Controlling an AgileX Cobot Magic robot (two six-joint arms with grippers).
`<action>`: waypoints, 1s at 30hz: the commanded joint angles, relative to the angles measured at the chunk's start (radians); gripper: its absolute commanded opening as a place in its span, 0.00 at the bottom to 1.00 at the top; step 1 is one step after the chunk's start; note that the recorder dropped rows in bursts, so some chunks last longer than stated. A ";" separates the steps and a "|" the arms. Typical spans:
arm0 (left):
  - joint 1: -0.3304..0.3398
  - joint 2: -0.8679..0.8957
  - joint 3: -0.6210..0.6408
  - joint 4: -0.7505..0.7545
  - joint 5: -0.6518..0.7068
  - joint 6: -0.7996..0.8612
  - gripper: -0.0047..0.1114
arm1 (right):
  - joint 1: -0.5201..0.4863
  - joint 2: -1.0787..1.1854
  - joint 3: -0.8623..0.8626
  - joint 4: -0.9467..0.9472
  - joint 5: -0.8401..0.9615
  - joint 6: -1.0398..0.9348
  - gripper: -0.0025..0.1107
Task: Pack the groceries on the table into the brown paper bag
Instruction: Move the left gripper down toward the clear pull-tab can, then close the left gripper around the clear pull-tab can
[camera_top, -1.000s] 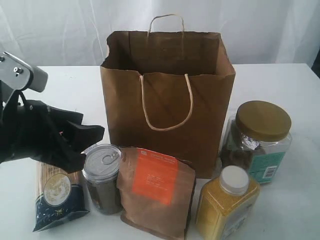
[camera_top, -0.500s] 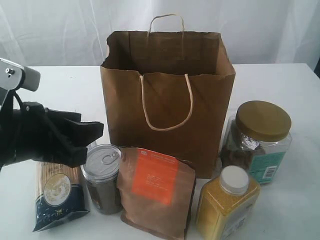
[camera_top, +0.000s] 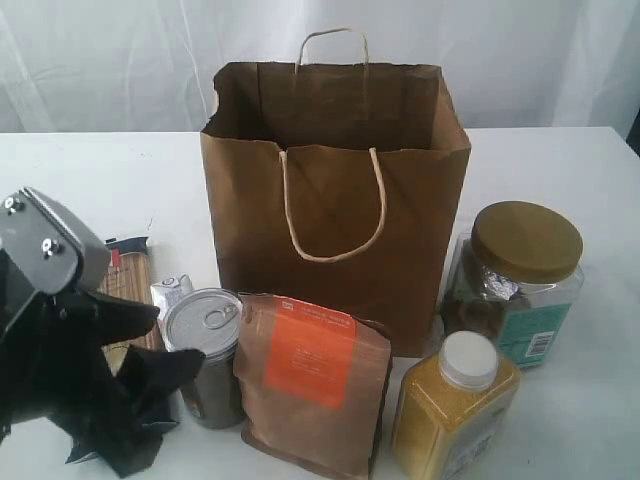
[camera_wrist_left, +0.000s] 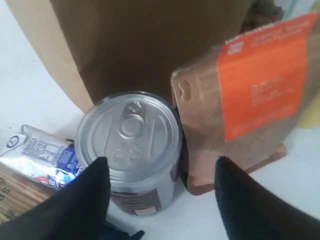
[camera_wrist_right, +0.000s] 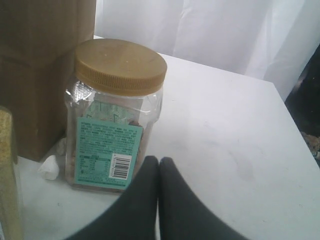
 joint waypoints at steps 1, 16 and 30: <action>-0.014 -0.007 0.087 -0.035 -0.146 0.097 0.69 | -0.006 -0.007 0.006 -0.003 -0.006 0.002 0.02; -0.012 -0.004 0.147 -0.192 -0.199 0.237 0.70 | -0.006 -0.007 0.006 -0.003 -0.006 0.002 0.02; 0.024 0.004 0.147 -0.225 -0.089 0.129 0.78 | -0.006 -0.007 0.006 -0.003 -0.006 0.002 0.02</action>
